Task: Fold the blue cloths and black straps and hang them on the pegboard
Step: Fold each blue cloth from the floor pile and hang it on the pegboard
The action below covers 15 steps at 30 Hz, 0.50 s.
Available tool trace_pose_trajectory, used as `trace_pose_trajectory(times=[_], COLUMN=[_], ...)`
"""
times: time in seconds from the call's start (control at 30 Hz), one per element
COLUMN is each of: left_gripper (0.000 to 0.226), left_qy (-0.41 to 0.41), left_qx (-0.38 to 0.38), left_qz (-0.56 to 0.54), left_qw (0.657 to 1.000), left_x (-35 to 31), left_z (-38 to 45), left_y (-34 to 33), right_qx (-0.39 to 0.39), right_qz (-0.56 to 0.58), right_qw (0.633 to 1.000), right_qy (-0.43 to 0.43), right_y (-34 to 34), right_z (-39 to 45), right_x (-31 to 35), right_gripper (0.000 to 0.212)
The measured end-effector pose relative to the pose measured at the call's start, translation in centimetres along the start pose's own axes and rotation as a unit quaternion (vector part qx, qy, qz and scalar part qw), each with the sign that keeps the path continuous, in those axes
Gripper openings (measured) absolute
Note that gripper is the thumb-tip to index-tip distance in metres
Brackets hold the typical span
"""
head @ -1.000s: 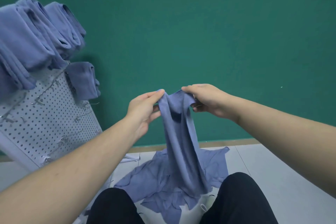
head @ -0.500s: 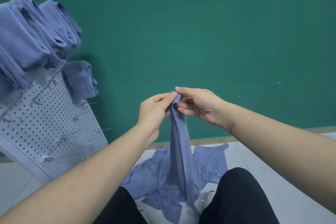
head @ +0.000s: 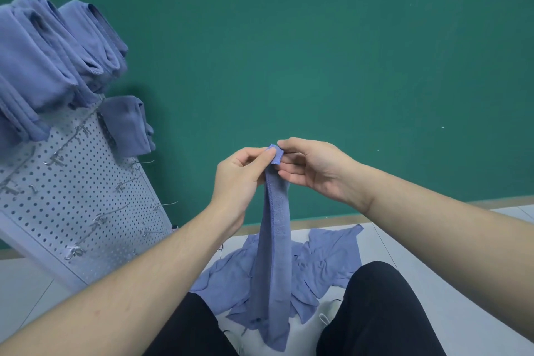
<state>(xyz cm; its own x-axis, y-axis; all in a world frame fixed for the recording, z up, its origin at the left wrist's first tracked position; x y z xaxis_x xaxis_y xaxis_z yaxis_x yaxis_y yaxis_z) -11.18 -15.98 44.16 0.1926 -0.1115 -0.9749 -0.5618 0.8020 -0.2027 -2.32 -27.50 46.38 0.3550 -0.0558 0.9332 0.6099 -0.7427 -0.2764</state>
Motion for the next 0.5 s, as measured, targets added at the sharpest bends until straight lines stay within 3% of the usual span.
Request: trace_pose_trajectory(times=[0.2, 0.33, 0.5], left_gripper=[0.007, 0.025, 0.005], left_qy=[-0.043, -0.074, -0.038], left_qx=[0.006, 0.05, 0.008], left_qz=[0.034, 0.096, 0.063], left_qw=[0.998, 0.991, 0.997], left_x=[-0.35, -0.28, 0.01], left_z=[-0.34, -0.52, 0.12], left_y=[0.32, 0.24, 0.29], right_qx=[0.0, -0.004, 0.01], right_qz=[0.003, -0.01, -0.024], right_qw=[1.0, 1.0, 1.0], right_qy=[-0.002, -0.007, -0.013], right_y=[-0.48, -0.4, 0.03], right_z=[-0.23, -0.32, -0.04], right_x=[0.14, 0.05, -0.28], right_gripper=[0.008, 0.009, 0.008])
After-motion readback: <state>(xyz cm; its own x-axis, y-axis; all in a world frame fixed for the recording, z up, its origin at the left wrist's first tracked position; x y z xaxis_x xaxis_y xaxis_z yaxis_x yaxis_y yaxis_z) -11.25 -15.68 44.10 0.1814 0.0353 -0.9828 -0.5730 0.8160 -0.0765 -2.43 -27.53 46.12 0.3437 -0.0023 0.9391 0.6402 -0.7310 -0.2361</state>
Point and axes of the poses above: each hand's wrist, its own z-axis towards the middle knuckle, its own y-axis out of the back of the hand, x = y × z, the point moved 3 cm from there along z, towards the middle knuckle, and after that the axes turned 2 degrees about -z, right-handed, at the moved point
